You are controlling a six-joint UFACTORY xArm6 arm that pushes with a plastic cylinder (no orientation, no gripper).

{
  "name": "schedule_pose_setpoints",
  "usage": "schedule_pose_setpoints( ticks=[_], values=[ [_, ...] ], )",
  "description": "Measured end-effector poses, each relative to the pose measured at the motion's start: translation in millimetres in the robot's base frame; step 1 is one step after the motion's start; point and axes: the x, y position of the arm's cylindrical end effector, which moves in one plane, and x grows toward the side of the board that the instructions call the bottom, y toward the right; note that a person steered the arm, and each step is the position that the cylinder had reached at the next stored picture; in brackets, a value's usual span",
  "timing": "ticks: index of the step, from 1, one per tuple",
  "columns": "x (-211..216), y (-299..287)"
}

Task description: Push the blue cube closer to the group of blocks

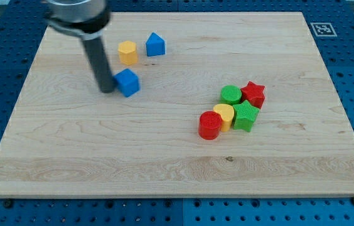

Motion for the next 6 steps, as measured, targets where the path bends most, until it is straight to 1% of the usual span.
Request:
schedule_pose_setpoints(
  ticks=[1, 2, 3, 4, 5, 6],
  values=[
    [18, 58],
    [8, -12],
    [-21, -21],
    [-23, 14],
    [-51, 24],
    [-26, 59]
  ],
)
